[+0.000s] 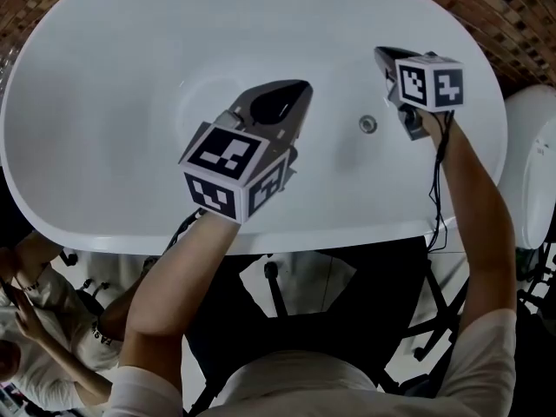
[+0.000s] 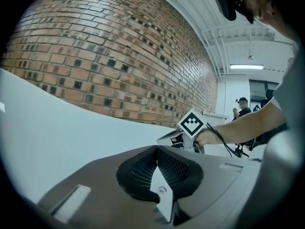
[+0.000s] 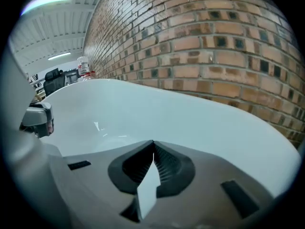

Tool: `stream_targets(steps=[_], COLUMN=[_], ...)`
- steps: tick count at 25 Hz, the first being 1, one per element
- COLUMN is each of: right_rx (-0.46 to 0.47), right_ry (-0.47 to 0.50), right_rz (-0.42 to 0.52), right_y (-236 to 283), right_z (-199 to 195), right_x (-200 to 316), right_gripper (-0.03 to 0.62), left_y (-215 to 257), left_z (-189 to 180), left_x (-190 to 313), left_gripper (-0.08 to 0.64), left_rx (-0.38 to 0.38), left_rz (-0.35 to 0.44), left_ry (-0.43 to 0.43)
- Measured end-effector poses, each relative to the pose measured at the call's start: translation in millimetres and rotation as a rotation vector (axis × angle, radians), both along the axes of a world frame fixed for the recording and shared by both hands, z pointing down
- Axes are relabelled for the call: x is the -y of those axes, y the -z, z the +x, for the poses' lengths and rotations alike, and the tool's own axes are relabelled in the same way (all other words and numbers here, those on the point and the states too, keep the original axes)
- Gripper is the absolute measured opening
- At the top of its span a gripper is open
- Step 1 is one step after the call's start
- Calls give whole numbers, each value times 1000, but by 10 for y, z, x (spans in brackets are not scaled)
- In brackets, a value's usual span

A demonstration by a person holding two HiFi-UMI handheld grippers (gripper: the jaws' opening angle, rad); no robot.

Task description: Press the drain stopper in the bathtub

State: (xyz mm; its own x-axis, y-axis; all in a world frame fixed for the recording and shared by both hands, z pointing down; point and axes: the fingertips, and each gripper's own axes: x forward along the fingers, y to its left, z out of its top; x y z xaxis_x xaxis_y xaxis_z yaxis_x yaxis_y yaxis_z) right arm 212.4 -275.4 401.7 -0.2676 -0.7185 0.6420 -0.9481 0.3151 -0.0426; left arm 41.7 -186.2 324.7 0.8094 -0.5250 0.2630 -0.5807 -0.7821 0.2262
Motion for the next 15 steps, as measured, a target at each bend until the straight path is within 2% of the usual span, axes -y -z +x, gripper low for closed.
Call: stream_targets(steps=[7, 11, 15], right_rx=[-20, -35, -75], right_ry=[-17, -12, 9], right_rz=[-124, -159, -188], right_y=[-779, -1060, -1315], right_z=[103, 139, 166], right_x=[91, 67, 89], right_gripper=[15, 15, 15], left_y=[-263, -360, -459], left_z=[102, 144, 198], left_x=[169, 220, 281], left_gripper=[3, 3, 3], left_rx=[14, 23, 65], left_rz=[-38, -71, -81], left_ry=[-10, -20, -44])
